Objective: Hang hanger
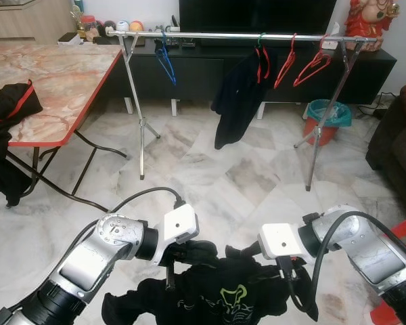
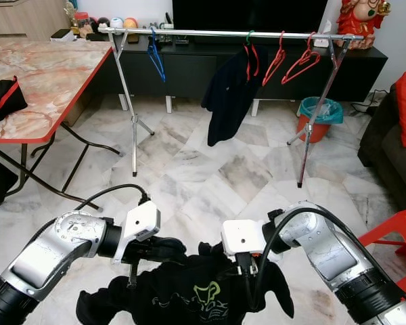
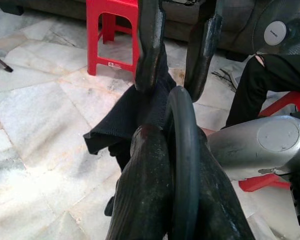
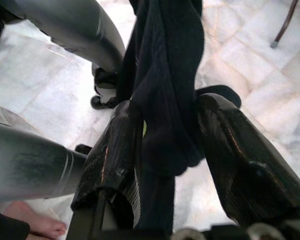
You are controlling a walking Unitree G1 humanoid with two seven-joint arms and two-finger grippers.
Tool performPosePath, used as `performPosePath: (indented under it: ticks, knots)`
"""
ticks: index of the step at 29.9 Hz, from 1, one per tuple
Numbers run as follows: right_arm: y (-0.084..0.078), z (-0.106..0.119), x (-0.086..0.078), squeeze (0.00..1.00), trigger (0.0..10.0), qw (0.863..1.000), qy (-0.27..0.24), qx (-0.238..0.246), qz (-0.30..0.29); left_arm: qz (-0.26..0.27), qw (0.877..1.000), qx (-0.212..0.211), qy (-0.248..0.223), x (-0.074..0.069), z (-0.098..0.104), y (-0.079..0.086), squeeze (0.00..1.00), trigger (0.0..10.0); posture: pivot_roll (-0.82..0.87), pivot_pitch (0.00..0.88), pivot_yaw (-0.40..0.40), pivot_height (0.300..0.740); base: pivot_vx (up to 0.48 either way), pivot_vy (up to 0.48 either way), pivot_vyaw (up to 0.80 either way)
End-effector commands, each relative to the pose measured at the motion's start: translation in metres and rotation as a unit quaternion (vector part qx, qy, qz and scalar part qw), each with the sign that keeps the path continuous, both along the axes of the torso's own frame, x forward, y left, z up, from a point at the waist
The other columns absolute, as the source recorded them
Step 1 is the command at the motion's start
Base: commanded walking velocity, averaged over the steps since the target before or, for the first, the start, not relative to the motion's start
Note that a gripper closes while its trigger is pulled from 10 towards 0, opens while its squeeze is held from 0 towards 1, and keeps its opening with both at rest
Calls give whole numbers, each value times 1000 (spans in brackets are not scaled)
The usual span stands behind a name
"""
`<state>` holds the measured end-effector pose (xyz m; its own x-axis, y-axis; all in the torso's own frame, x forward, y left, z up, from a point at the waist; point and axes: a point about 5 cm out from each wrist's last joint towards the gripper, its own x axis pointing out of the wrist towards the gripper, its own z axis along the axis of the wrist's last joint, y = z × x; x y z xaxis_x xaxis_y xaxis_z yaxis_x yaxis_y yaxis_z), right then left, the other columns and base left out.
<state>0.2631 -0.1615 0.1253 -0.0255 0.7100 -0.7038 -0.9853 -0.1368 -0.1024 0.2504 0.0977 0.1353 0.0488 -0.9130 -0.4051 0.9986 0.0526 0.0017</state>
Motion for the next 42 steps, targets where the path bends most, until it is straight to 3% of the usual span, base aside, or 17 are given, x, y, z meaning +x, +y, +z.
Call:
performPosePath:
  ticks: [1,10,11,12,13,17,18,19,20,21,42]
  knots:
    - [1,-1,-1,0,10000,1000,12,7,4,-5,1000,-22,-20,1,11,-1,0,7098,-101,0,-29,740,0,0,0]
    - [2,-8,0,0,10000,1000,18,2,1,-9,999,-30,-18,0,14,-2,0,7373,-98,0,-31,740,0,0,0]
    - [1,-9,0,0,10000,1000,20,0,1,-9,999,-31,-19,0,14,-2,0,8824,-97,0,-32,740,0,0,0]
    - [1,-9,0,0,10000,1000,20,-1,1,-9,999,-31,-19,0,14,-2,0,8824,-97,0,-32,740,0,0,0]
    - [1,-10,0,0,10000,1000,21,-1,1,-9,999,-31,-19,0,14,-2,0,10000,-96,0,-32,740,0,0,0]
    - [0,-13,1,0,10000,1000,18,-9,-4,-8,999,-32,-20,0,14,-2,0,10000,-96,0,-32,740,0,0,0]
    - [0,-13,1,0,9020,1000,18,-10,-5,-8,999,-32,-21,0,14,-2,0,10000,-96,0,-31,740,0,0,0]
    - [0,-13,1,0,4392,1000,18,-10,-5,-8,999,-32,-21,0,14,-2,0,10000,-96,0,-31,740,0,0,0]
    - [0,-13,1,0,1373,1000,19,-10,-5,-8,999,-32,-21,0,14,-2,0,10000,-96,0,-31,740,0,0,0]
    - [0,-13,1,0,0,1000,19,-10,-5,-8,999,-31,-21,0,14,-2,0,10000,-96,0,-31,740,0,0,0]
    - [-1,-14,1,0,0,1000,9,-14,-3,-10,999,-36,-18,0,16,-2,0,10000,-97,0,-31,740,0,0,0]
